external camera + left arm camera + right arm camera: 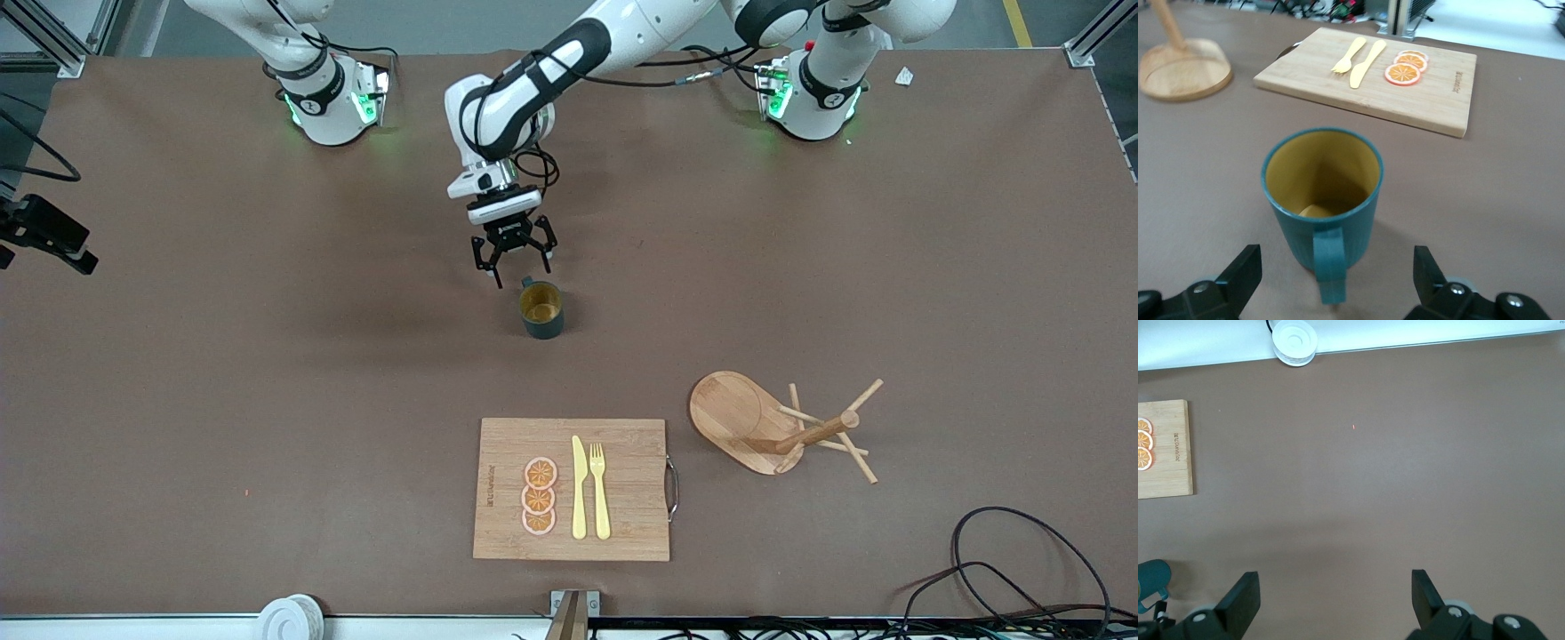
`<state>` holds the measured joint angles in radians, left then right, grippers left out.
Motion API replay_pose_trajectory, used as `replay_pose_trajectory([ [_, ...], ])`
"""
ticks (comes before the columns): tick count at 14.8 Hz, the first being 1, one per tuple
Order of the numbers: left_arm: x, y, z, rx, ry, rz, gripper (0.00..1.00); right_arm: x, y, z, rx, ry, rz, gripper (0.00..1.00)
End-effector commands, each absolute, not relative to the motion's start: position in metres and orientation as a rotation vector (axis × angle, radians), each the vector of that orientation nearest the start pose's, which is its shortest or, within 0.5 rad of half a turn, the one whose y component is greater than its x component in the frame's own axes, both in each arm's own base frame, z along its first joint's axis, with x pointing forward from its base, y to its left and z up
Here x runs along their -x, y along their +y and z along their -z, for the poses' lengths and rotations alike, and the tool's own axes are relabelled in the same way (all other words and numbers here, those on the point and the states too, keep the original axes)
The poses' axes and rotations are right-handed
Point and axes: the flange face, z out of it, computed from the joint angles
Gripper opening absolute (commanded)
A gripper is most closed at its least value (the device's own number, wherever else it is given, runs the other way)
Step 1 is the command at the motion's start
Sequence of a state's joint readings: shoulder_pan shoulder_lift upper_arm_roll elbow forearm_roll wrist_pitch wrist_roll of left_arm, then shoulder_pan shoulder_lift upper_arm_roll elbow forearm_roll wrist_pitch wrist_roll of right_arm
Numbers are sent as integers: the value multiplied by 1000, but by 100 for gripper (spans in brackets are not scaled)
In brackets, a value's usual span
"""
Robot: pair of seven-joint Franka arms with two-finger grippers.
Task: Transfer cup from left to right arm and place
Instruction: 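Open the left gripper and raise it off the mug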
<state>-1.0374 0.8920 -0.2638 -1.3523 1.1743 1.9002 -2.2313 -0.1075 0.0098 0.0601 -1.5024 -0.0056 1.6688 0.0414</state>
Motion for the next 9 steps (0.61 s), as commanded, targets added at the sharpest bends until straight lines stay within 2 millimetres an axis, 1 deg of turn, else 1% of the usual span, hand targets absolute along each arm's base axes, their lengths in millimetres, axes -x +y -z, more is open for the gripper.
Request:
replay_pose_trajectory([
  [1,-292,-669,-251,2759,-718,1141,100,-566,-32,-665,3130,142,243,100],
  [2,-289,-668,-272,2769,-797,1059,100,-566,-32,-665,3130,142,243,100],
  [3,-290,-666,-299,2789,-856,969,100,-566,-32,-665,3130,142,243,100],
  [4,-292,-664,-330,2822,-896,877,100,-566,-32,-665,3130,139,243,100],
  [5,-296,-659,-355,2847,-923,802,100,-567,-31,-664,3130,139,241,100],
  [7,-321,-641,-406,2884,-983,718,100,-572,-25,-655,3113,135,213,100],
  [8,-339,-626,-427,2875,-1038,686,100,-575,-23,-650,3103,135,201,100],
  [9,-359,-605,-447,2847,-1065,645,100,-581,-22,-640,3090,138,183,100],
])
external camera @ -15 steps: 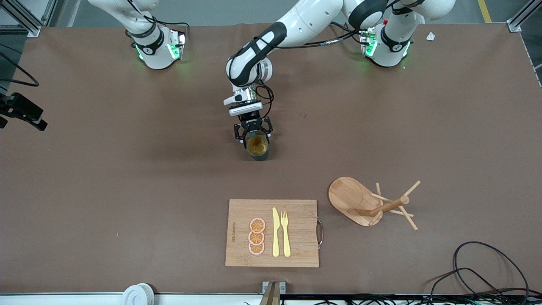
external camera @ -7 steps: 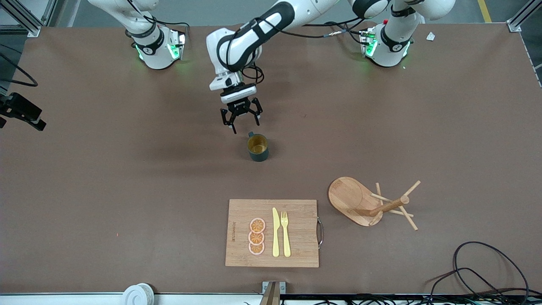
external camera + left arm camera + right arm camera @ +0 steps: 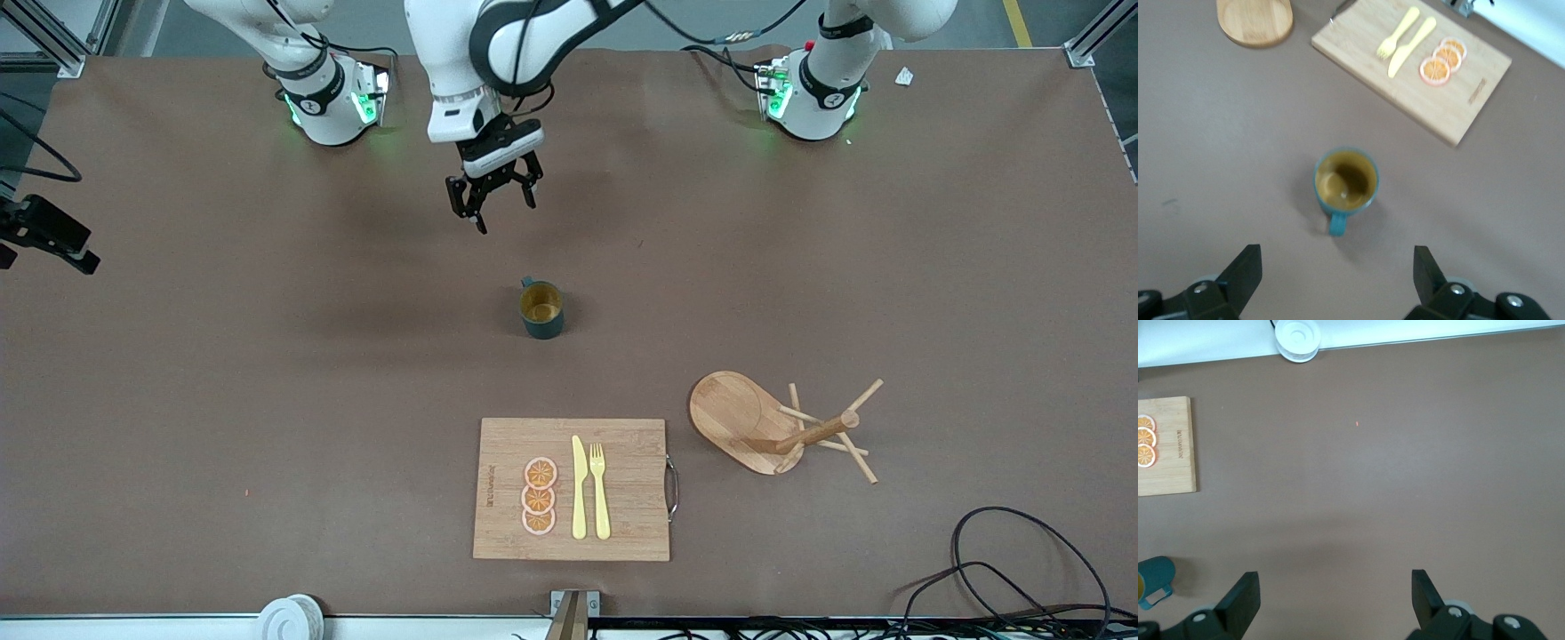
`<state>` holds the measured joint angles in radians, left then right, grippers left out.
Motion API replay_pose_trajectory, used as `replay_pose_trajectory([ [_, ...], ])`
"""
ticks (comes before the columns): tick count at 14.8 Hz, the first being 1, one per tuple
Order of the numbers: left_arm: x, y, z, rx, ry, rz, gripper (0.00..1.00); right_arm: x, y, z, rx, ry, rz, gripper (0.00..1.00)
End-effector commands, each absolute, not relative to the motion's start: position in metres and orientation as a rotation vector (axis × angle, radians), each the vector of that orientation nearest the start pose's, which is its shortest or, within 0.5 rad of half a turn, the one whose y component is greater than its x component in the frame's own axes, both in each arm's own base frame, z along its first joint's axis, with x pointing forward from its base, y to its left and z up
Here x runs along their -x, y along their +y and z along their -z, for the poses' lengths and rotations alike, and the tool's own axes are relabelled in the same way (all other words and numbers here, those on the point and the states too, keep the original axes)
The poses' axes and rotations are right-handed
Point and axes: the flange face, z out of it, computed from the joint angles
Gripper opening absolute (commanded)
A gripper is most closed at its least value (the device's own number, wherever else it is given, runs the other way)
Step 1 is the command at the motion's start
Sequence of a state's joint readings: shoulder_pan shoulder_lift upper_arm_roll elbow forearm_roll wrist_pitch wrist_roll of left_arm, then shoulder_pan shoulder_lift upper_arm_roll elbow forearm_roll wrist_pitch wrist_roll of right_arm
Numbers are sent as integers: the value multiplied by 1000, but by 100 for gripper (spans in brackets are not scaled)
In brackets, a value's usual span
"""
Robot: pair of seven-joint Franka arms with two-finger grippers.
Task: Transfer cup from left to right arm and place
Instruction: 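Reach the right gripper to the mug while the left gripper withdraws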
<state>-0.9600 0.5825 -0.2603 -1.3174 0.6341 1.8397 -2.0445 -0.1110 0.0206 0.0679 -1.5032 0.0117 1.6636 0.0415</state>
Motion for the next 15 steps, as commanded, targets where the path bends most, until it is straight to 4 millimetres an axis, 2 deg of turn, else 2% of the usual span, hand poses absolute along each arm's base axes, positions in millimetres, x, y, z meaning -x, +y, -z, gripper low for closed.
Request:
replay_pose_trajectory([
  [1,-374,-589,-461,2844,-1033,618,100,-588,-19,-628,3071,137,151,100],
  [5,-452,-513,-504,2833,-978,556,100,-613,-2,-571,2954,119,2,100],
  [6,-471,-491,-512,2833,-968,543,100,-620,3,-551,2922,120,-44,100],
  [7,-495,-463,-516,2808,-957,528,100,-628,18,-531,2918,90,-79,100],
  [9,-530,-409,-526,2778,-885,480,100,-636,57,-499,2937,43,-159,100],
  [10,-548,-378,-531,2761,-843,449,100,-638,78,-486,2949,68,-198,100],
  [11,-563,-347,-536,2743,-817,414,100,-638,102,-472,2951,165,-244,100],
  [12,-576,-321,-539,2735,-805,396,100,-640,131,-456,2955,290,-271,100],
  [14,-597,-274,-545,2737,-801,355,100,-637,201,-431,2973,401,-252,100],
  [15,-604,-256,-545,2759,-806,310,100,-634,226,-414,2982,467,-262,100],
])
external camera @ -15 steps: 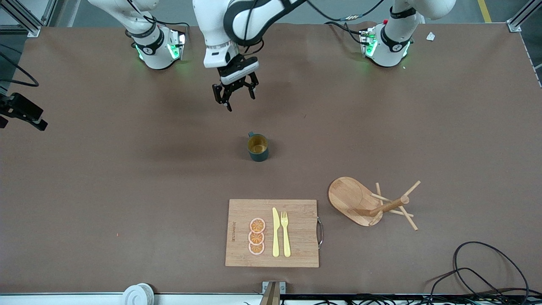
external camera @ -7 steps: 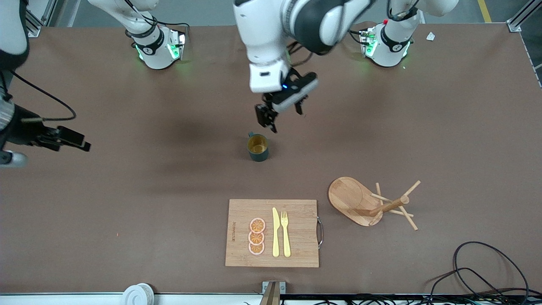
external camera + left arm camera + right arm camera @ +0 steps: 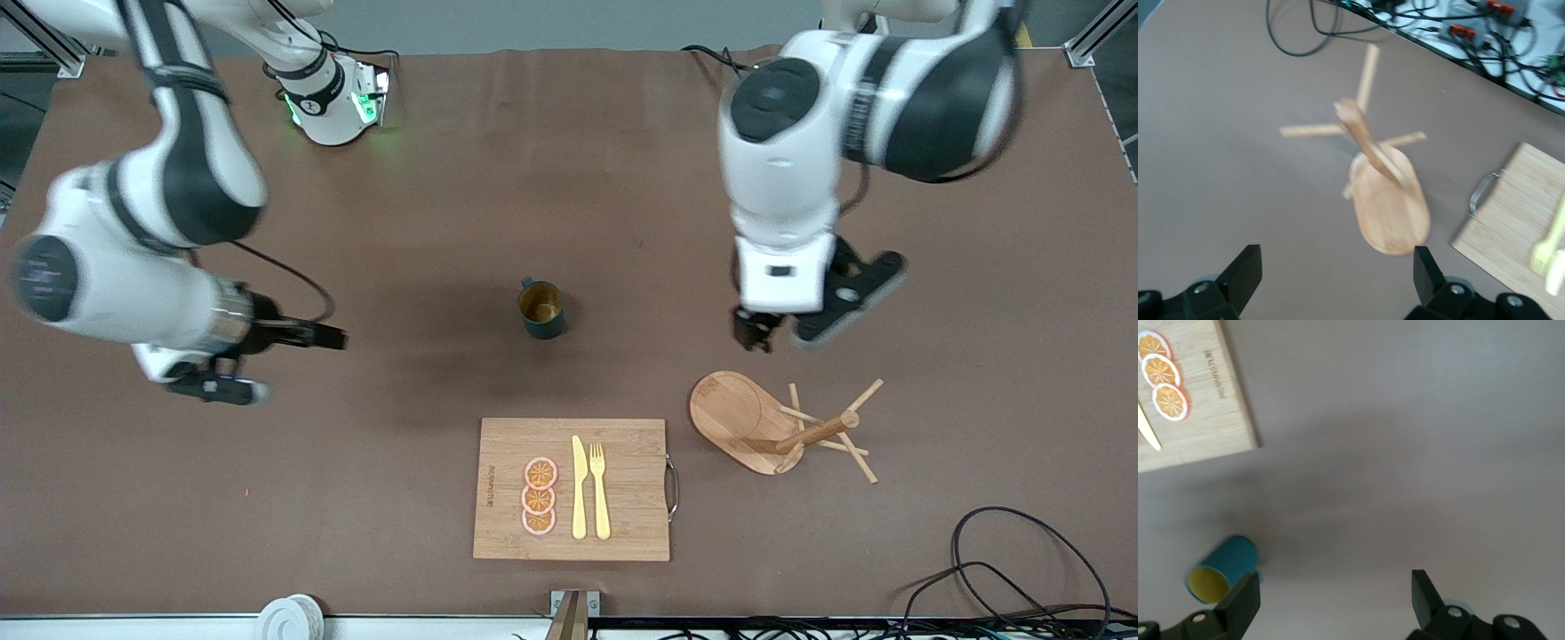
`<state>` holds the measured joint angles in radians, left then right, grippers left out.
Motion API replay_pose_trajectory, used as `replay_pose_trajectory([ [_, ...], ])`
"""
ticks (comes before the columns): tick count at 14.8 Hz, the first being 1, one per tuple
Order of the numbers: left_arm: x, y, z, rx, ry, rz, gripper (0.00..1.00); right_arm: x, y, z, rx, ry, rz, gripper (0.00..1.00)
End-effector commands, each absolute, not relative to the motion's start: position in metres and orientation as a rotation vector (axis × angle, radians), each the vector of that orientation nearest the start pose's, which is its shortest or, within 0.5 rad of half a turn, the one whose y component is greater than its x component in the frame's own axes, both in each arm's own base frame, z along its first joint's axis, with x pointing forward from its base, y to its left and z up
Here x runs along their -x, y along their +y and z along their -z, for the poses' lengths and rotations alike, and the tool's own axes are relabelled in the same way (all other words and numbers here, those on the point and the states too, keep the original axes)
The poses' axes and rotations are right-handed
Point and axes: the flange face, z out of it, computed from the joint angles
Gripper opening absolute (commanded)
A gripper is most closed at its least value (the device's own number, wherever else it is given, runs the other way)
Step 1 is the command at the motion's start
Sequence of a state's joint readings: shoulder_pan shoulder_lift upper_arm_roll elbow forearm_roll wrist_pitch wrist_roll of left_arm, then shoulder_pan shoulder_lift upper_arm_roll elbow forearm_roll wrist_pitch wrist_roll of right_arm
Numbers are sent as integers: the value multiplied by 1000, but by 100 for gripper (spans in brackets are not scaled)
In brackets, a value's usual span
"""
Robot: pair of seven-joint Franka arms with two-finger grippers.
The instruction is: Transfer cup from left to right arm and place
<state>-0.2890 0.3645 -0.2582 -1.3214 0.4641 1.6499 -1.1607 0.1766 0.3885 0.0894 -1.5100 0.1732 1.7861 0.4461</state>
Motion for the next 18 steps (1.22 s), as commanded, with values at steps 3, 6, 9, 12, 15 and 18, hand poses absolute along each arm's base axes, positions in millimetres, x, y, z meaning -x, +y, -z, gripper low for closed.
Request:
replay_pose_trajectory([
  [3,-619,-208,-552,2797,-769,245,100,-620,300,-372,2967,675,-275,100],
  [6,-616,-172,-581,2899,-677,200,100,-593,372,-342,2925,844,-238,100],
  [9,-615,-135,-601,2948,-494,189,100,-564,425,-314,2908,935,-241,100],
  [12,-602,-113,-625,2999,-477,168,100,-554,449,-293,2877,997,-221,100],
  [15,-580,-86,-649,3088,-268,158,100,-544,472,-268,2830,1041,-182,100],
  [18,-562,-73,-662,3084,-161,120,100,-541,476,-251,2841,1018,-179,72],
])
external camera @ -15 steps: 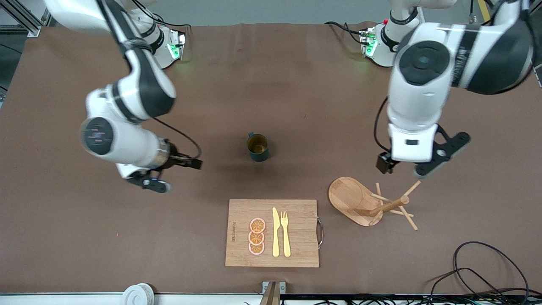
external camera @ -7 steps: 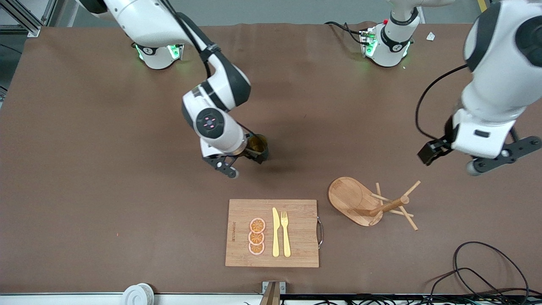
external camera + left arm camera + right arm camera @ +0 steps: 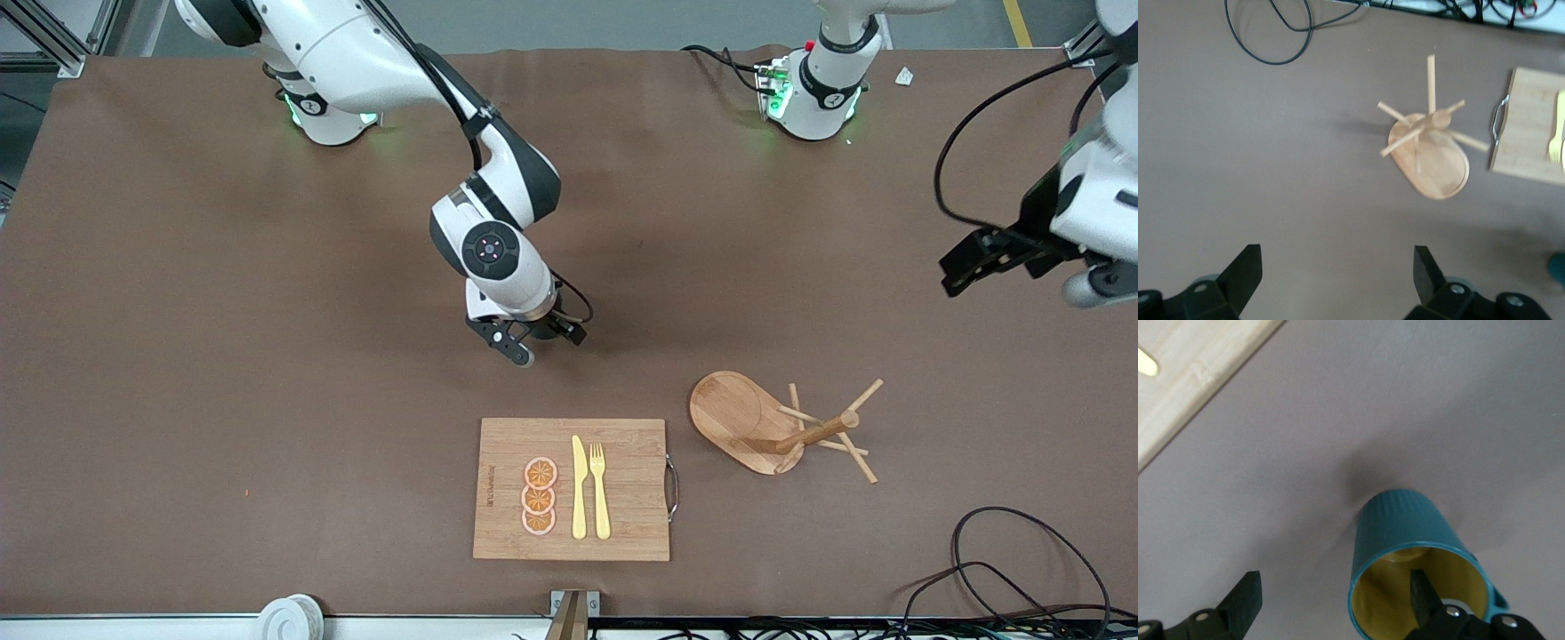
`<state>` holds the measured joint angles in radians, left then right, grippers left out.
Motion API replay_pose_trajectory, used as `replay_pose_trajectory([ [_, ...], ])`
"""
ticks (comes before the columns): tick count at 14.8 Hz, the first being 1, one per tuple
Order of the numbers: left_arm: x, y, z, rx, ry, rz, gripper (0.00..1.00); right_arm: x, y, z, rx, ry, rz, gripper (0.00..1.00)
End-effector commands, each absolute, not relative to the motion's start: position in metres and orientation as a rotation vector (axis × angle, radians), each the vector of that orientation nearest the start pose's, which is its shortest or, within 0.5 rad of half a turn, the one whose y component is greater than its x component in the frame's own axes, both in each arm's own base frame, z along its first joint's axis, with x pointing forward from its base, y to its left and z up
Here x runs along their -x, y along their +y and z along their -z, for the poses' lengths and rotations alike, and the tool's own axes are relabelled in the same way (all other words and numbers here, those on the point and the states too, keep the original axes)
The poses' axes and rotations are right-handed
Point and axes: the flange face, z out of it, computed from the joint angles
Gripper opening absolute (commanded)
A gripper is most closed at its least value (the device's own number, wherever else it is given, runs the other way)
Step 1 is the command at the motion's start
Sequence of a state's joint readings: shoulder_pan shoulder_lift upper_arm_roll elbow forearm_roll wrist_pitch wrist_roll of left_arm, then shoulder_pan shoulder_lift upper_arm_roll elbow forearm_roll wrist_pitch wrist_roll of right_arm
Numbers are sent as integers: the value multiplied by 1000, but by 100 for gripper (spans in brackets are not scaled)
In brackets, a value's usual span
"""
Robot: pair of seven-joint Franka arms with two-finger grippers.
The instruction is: Transfer cup from left to right arm and place
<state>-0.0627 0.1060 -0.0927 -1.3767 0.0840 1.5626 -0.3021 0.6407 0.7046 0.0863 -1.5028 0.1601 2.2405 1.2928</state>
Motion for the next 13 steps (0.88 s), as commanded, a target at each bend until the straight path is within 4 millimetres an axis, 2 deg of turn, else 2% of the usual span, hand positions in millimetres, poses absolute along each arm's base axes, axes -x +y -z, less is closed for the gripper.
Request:
replay_pose_trajectory([
  [1,-556,-61,-666,3086,-131,102,100,-540,477,-251,2851,997,-176,52],
  [3,-543,-52,-662,3136,-13,61,100,-540,476,-250,2868,954,-173,22],
  [5,-533,-40,-662,3142,26,43,100,-540,475,-250,2898,859,-174,4],
  [8,-515,-40,-651,3140,38,12,100,-546,469,-252,2896,862,-170,0],
  [10,-514,-45,-651,3137,52,19,100,-554,456,-257,2921,843,-172,1],
  [11,-515,-47,-651,3131,62,22,100,-571,431,-266,2972,787,-162,0],
  [13,-517,-46,-649,3128,59,28,100,-619,359,-292,3014,691,-191,0],
])
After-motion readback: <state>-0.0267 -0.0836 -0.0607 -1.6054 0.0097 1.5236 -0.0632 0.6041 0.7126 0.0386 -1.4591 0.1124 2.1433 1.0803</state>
